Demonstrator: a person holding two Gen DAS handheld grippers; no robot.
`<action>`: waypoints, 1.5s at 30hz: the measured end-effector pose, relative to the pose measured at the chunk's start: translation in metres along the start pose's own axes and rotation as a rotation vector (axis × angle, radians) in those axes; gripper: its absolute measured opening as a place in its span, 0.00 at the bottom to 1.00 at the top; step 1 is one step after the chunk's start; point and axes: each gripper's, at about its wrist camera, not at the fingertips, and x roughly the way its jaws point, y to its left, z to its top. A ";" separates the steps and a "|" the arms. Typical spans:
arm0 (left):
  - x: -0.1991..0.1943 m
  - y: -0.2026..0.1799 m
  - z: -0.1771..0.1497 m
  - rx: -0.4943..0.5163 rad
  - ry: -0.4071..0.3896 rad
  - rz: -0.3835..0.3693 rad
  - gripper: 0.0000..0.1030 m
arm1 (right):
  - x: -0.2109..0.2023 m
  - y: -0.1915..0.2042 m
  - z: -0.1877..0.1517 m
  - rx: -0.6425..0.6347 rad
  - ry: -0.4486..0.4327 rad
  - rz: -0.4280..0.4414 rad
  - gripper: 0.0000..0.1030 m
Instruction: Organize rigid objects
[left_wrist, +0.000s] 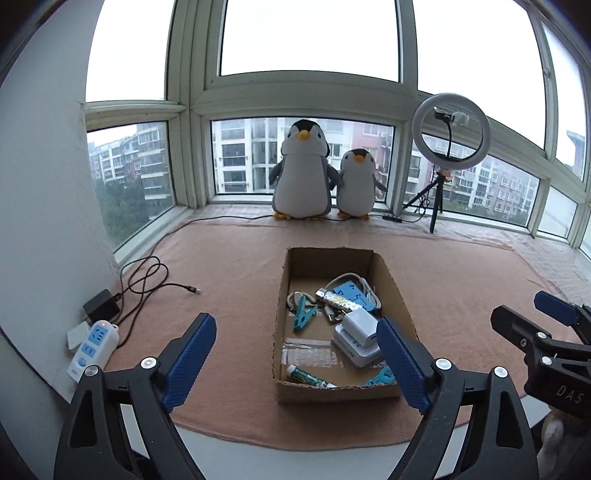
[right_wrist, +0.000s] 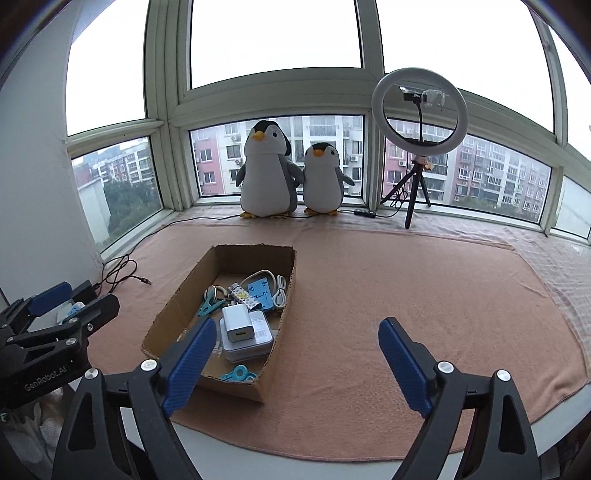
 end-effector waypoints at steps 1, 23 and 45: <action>-0.003 0.000 0.000 -0.002 -0.003 0.001 0.90 | -0.001 0.001 0.000 -0.003 -0.003 -0.002 0.88; -0.010 0.007 -0.002 -0.018 0.011 0.045 0.99 | -0.004 0.003 0.000 -0.008 -0.005 -0.016 0.90; 0.000 0.004 -0.005 -0.016 0.031 0.044 0.99 | 0.004 0.000 -0.003 -0.006 0.024 -0.008 0.90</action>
